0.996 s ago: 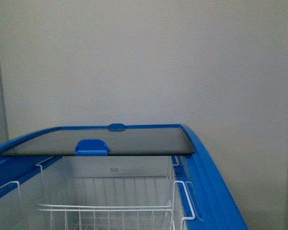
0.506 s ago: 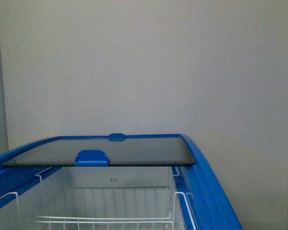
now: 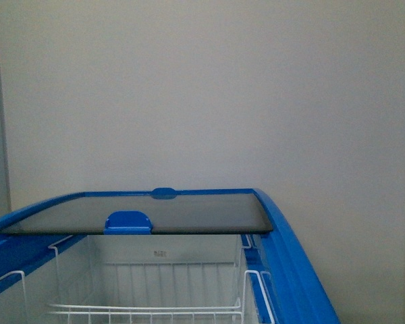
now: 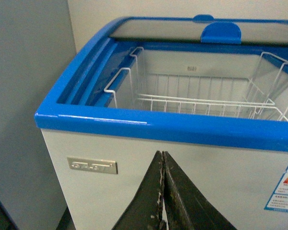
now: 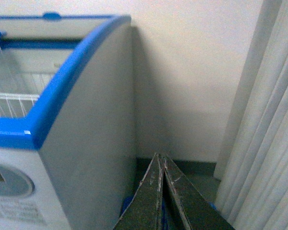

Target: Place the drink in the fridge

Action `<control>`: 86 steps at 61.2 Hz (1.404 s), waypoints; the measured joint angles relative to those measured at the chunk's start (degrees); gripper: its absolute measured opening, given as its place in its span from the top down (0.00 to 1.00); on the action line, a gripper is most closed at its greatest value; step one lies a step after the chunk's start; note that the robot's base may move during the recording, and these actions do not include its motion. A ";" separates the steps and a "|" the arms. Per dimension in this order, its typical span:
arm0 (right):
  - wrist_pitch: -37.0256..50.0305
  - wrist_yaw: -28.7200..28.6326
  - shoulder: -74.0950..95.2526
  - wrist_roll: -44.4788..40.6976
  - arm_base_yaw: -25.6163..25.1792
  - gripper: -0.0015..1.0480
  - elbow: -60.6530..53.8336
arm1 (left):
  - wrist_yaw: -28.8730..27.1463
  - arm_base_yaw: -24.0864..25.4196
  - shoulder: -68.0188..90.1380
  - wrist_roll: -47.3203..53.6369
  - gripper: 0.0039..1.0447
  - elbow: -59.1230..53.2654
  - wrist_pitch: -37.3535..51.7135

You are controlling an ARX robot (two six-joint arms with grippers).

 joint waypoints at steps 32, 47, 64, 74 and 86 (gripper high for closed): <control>-0.04 -0.04 -0.83 -0.07 0.00 0.70 0.00 | -0.02 0.00 0.00 -0.02 0.77 0.00 0.00; -0.04 -0.04 -0.83 -0.07 0.00 0.31 0.00 | -0.02 0.00 0.00 -0.02 0.36 0.00 0.00; -0.04 -0.04 -0.83 -0.07 0.00 0.07 0.00 | -0.02 0.00 0.00 -0.02 0.08 0.00 0.00; -0.04 -0.04 -0.83 -0.07 0.00 0.07 0.00 | -0.02 0.00 0.00 -0.02 0.08 0.00 0.00; -0.04 -0.04 -0.83 -0.07 0.00 0.07 0.00 | -0.02 0.00 0.00 -0.02 0.08 0.00 0.00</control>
